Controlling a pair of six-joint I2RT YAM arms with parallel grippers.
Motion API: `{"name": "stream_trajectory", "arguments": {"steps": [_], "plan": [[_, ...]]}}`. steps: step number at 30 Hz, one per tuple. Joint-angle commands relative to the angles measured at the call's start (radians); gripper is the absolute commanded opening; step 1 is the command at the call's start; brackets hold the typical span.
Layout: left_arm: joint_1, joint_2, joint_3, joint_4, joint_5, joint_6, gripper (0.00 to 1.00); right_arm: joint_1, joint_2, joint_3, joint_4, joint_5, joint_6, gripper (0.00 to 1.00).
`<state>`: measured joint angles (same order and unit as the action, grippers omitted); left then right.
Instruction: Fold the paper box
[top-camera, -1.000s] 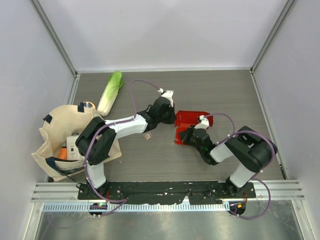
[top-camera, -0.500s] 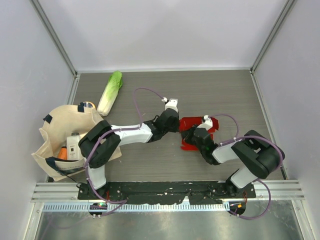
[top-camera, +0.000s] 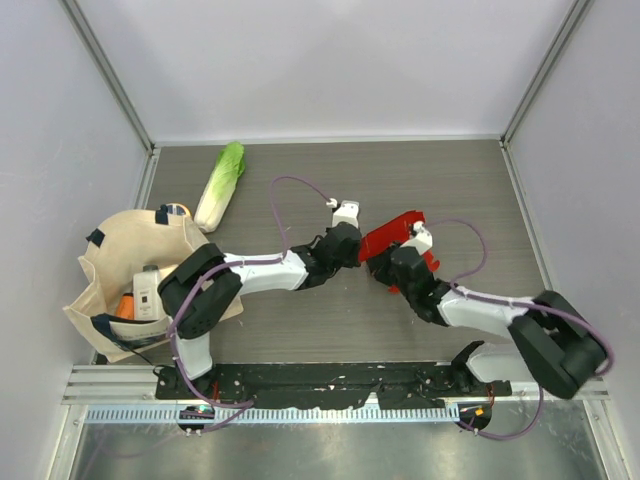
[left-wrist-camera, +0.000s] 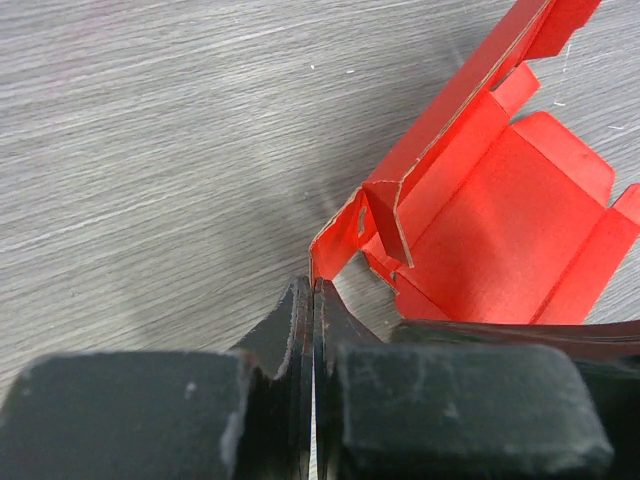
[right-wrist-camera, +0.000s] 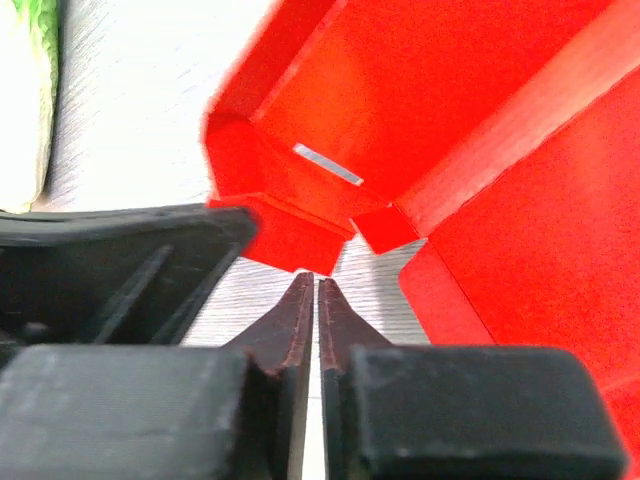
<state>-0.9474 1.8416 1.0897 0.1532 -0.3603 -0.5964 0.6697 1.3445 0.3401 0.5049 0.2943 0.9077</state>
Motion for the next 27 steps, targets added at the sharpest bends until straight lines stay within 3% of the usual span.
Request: {"name": "stream_trajectory", "arguments": {"steps": [1,2,3,5,6,8,12,13,15,16,17,27], "plan": [[-0.002,-0.050,0.016,-0.064,-0.049,0.079,0.00,-0.042,-0.171,0.192,-0.449,0.046,-0.046,0.20],[-0.002,-0.051,0.019,-0.066,-0.042,0.099,0.00,-0.053,-0.189,0.223,-0.507,0.052,-0.062,0.43],[-0.002,-0.054,0.022,-0.069,-0.042,0.107,0.00,-0.062,-0.202,0.255,-0.637,0.057,-0.066,0.55],[-0.002,-0.061,0.030,-0.081,-0.040,0.125,0.00,-0.128,-0.205,0.342,-0.727,-0.001,-0.061,0.78],[-0.002,-0.062,0.032,-0.084,-0.040,0.133,0.00,-0.171,-0.199,0.371,-0.794,-0.042,-0.047,0.80],[-0.004,-0.070,0.036,-0.092,-0.042,0.148,0.00,-0.275,-0.159,0.456,-0.839,-0.159,-0.020,0.81],[-0.004,-0.071,0.044,-0.098,-0.043,0.168,0.00,-0.341,-0.058,0.606,-0.933,-0.231,0.065,0.81],[-0.004,-0.070,0.047,-0.099,-0.040,0.168,0.00,-0.354,-0.045,0.625,-0.924,-0.254,0.085,0.75],[-0.004,-0.068,0.049,-0.098,-0.035,0.173,0.00,-0.372,-0.009,0.631,-0.878,-0.326,0.117,0.71],[-0.004,-0.068,0.049,-0.099,-0.034,0.176,0.00,-0.378,0.007,0.640,-0.872,-0.351,0.153,0.60],[-0.004,-0.070,0.047,-0.099,-0.034,0.178,0.00,-0.386,0.027,0.646,-0.870,-0.365,0.167,0.58],[-0.004,-0.062,0.056,-0.104,-0.052,0.224,0.00,-0.426,0.041,0.547,-0.773,-0.461,0.327,0.53]]}}
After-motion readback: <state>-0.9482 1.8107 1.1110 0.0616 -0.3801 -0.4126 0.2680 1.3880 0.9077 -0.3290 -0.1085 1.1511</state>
